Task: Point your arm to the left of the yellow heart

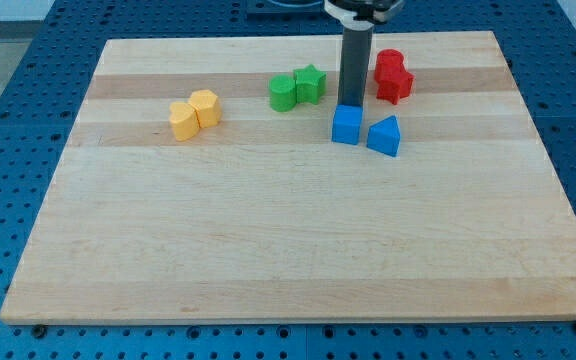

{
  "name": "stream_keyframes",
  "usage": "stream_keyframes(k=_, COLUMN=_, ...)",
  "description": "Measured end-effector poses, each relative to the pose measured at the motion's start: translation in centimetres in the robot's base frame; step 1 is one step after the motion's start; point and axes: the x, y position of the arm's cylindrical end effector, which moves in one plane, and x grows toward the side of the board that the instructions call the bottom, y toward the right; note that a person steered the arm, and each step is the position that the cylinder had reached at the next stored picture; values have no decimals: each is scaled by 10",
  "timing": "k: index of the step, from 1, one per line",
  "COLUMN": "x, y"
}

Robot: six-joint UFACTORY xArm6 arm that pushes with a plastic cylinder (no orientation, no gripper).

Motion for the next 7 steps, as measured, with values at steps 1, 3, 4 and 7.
stream_keyframes(k=1, x=7, y=-3)
stream_keyframes(k=3, x=10, y=-27)
stream_keyframes(k=4, x=25, y=-39)
stream_keyframes(k=7, x=78, y=-43)
